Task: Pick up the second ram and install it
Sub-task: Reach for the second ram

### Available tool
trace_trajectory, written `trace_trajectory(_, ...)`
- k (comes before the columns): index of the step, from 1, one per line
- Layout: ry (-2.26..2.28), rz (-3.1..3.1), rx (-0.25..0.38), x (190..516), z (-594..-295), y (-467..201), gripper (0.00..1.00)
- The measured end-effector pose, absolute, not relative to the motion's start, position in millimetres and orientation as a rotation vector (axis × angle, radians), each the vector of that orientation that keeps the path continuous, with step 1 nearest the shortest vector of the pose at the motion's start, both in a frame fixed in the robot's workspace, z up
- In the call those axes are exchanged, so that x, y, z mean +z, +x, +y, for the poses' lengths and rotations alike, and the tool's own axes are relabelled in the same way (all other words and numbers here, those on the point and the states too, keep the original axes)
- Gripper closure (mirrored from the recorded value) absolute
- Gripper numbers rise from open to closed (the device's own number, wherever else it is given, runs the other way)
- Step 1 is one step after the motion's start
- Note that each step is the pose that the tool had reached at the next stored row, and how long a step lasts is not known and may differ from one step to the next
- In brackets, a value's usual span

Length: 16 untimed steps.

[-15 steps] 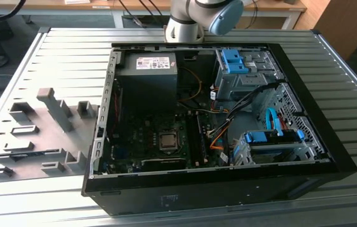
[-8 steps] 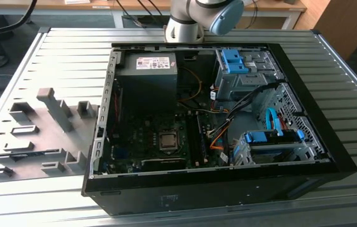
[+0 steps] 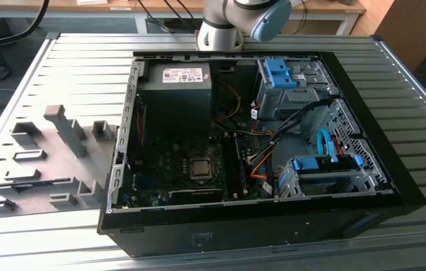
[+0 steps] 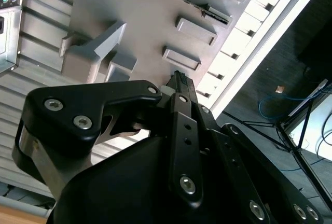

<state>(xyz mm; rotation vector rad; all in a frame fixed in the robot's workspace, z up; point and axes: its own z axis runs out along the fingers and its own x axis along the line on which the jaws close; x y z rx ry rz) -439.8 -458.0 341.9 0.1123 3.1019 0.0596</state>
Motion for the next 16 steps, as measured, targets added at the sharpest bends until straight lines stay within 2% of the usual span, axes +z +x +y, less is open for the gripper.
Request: trace_trajectory(16, 0.115, 3.141, 0.052, 340.4, -460.6, -438.7, 0.89)
